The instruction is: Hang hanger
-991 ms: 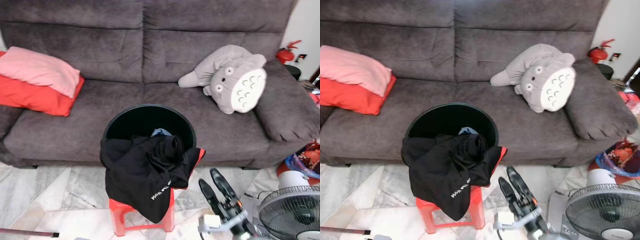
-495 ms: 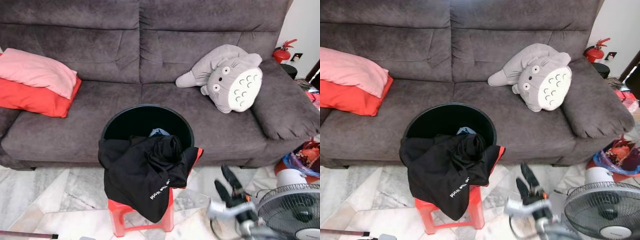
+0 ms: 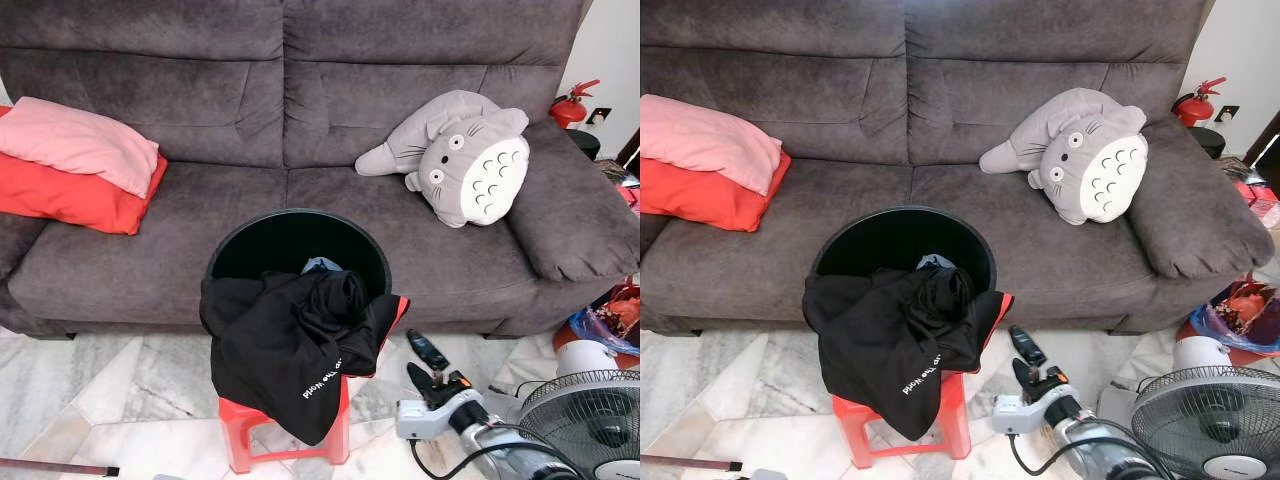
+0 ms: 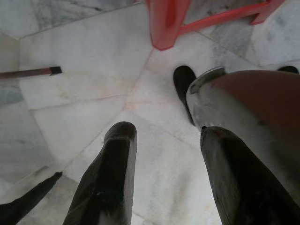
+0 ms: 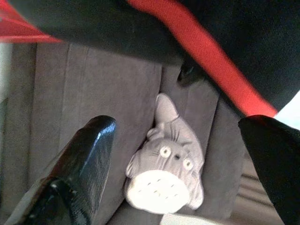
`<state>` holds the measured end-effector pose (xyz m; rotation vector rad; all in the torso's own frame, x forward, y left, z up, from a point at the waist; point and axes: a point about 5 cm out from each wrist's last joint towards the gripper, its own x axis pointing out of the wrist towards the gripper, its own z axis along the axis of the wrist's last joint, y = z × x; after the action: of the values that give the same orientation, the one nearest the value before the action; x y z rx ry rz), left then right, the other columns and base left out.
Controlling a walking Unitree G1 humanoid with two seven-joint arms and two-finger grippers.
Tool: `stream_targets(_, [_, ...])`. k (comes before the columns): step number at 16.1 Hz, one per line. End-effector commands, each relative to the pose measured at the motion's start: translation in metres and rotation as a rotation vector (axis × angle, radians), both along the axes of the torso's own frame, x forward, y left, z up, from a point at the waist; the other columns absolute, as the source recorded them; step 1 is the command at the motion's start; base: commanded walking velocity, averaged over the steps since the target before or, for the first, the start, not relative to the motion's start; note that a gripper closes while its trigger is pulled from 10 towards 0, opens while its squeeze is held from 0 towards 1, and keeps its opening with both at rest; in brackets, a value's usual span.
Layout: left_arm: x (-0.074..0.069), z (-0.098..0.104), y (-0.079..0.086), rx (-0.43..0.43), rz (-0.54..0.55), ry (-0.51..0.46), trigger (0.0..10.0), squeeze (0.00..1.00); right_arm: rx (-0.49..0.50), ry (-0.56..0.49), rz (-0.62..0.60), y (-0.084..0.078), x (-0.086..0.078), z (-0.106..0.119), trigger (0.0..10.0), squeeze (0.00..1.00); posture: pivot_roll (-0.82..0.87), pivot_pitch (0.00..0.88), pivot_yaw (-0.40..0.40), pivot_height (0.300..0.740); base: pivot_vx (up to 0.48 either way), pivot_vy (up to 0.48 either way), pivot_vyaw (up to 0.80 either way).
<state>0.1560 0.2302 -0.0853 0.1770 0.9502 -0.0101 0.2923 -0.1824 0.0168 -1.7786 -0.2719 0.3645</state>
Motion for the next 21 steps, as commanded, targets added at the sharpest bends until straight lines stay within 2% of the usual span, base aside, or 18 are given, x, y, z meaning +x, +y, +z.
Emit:
stream_targets(1, [-0.011,-0.004,0.003,-0.008,0.028,0.029,10.0,0.00,-0.020,-0.006,0.024,0.001,0.000,-0.001,10.0,0.00,0.02,0.170,0.005,0.740,0.000,0.000,0.00])
stream_targets(6, [-0.013,-0.004,0.006,-0.004,0.034,0.029,10.0,0.00,-0.040,-0.119,0.080,0.004,0.013,0.017,10.0,0.00,0.04,0.175,0.006,0.740,0.000,0.000,0.00])
stream_targets(14, [-0.015,-0.004,0.007,-0.003,0.037,0.034,10.0,0.00,-0.039,-0.081,0.186,0.027,0.015,0.015,10.0,0.00,0.06,0.172,0.006,0.740,0.000,0.000,0.00])
stream_targets(17, [-0.016,-0.004,0.007,-0.001,0.039,0.033,10.0,0.00,-0.017,-0.114,0.220,0.036,0.018,0.020,10.0,0.00,0.06,0.175,0.008,0.740,0.000,0.000,0.00])
stream_targets(21, [-0.014,-0.004,0.006,-0.002,0.035,0.022,10.0,0.00,0.018,-0.142,0.253,0.042,0.014,0.019,10.0,0.00,0.06,0.179,0.008,0.740,0.000,0.000,0.00])
